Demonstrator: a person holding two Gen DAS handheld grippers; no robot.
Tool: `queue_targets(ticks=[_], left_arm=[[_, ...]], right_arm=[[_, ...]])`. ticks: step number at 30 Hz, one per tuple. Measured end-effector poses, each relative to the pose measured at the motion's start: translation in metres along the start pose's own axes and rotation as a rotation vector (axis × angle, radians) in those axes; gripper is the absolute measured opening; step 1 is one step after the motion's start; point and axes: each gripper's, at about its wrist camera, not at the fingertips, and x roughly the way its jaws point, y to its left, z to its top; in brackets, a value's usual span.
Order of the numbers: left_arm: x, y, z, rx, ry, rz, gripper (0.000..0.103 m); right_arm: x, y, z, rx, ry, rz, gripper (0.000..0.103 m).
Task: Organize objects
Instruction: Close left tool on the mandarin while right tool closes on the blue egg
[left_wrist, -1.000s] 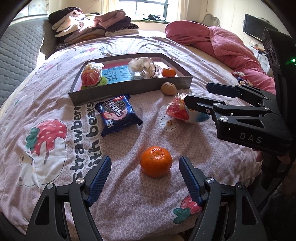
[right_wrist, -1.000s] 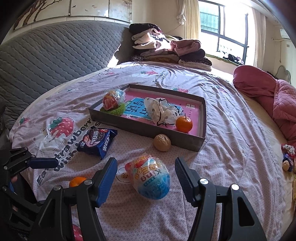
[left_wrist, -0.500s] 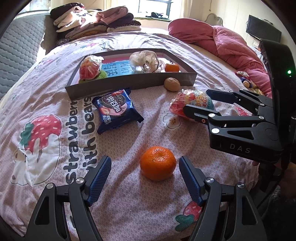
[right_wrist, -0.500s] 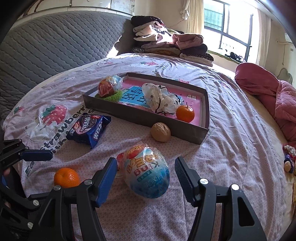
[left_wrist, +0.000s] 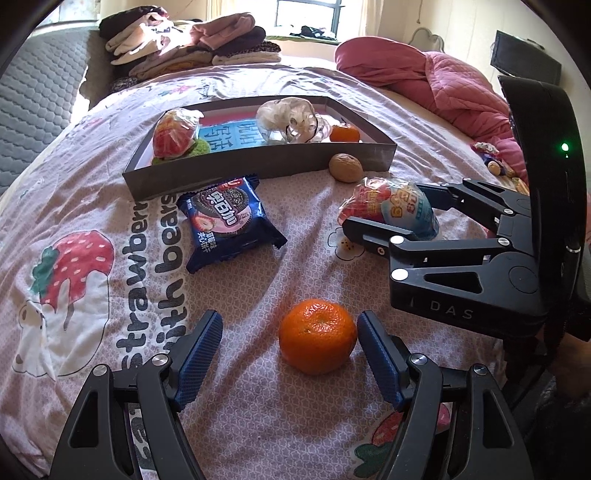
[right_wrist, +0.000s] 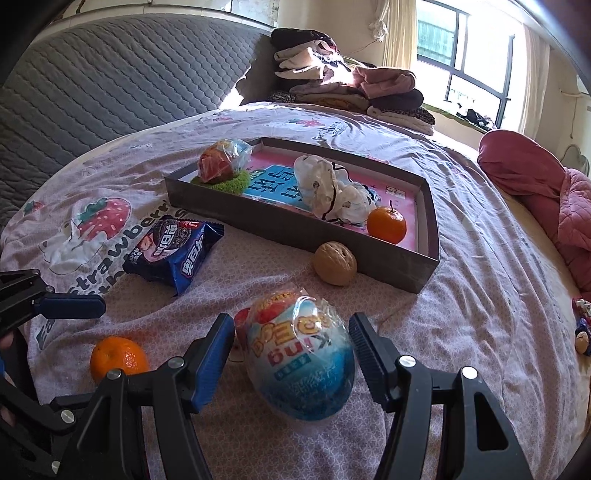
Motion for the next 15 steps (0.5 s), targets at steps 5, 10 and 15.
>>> queue_targets(ticks=[5,10,15], left_arm=[[0.0003,0.0021,0.0006,-0.011,-0.009,-0.028,0.067],[0.0002,-0.0007,-0.0007,-0.005,-0.004,-0.066,0.053],[-0.0015,-0.0063,-0.0023,0.021,-0.014,-0.081,0.043]], right_arm=[[-0.0008,-0.0061,0.0017,0.044,-0.011,0.032,0.062],[-0.0033,-0.0098,0.0020,0.068,-0.018,0.055,0.057],[-0.0072,-0.0106,0.0017,0.082,-0.026,0.087,0.053]])
